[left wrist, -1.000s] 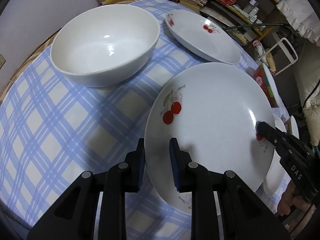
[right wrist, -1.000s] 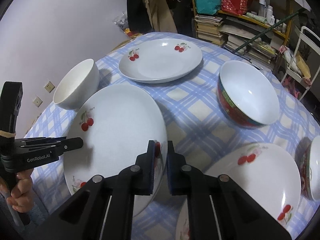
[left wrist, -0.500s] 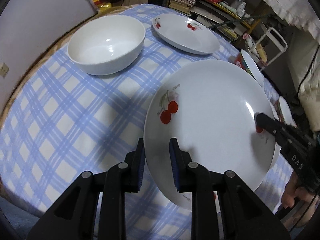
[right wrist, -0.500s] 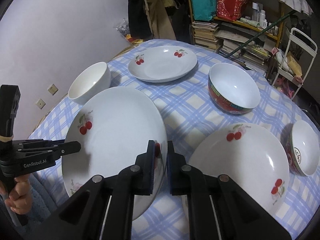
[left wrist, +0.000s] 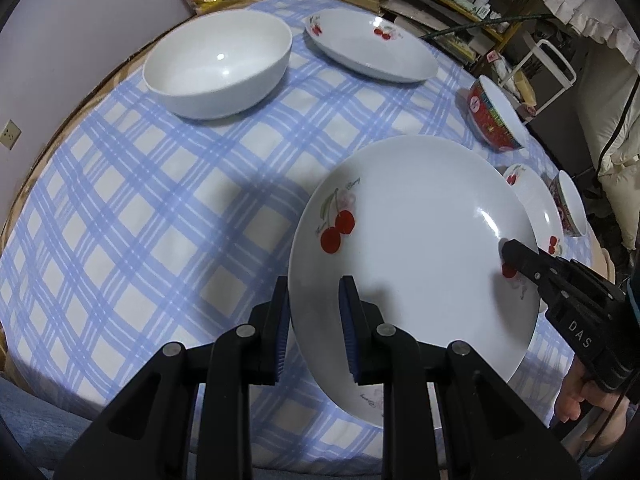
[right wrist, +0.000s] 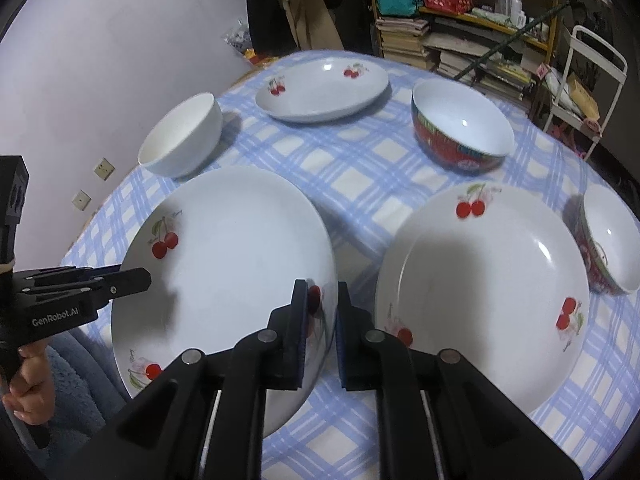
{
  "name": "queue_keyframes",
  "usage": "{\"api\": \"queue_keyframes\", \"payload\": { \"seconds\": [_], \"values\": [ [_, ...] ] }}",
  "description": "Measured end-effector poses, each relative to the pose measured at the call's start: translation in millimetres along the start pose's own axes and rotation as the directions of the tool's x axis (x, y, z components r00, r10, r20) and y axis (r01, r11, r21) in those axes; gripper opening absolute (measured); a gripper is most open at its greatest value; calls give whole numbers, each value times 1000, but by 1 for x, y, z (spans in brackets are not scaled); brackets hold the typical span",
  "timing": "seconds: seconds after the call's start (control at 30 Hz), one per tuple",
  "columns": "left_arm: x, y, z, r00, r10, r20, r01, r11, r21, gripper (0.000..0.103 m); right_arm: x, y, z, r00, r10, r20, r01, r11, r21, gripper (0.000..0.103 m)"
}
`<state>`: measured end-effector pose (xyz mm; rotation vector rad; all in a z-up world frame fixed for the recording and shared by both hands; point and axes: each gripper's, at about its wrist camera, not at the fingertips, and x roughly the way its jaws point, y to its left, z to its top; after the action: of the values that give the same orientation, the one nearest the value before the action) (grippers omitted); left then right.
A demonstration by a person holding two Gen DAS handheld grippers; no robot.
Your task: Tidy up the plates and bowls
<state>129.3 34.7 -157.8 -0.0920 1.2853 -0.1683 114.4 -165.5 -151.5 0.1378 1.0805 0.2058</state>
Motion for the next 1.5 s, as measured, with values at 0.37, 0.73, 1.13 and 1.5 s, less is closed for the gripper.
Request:
{"api": "queue_keyframes", "payload": {
  "seconds": [0.37, 0.73, 1.13, 1.5],
  "values": [
    [33, 0, -7, 994, 29, -101, -31, 999, -18, 23, 29, -4, -9, 996, -52, -78, 52, 999, -8, 16],
    [41, -3, -12, 990, 44, -134, -48, 998, -28, 23, 37, -3, -14, 991, -76, -114, 74, 997, -21, 18],
    [44, -5, -5, 987, 63, -149, -69, 997, -33, 23, 42, 7, -21, 986, -111, -120, 105, 993, -62, 20],
    [47, -11, -5, 987, 91, -132, -92, 996, -7, 23, 43, 9, -17, 986, -128, -111, 120, 989, -83, 20]
  ]
}}
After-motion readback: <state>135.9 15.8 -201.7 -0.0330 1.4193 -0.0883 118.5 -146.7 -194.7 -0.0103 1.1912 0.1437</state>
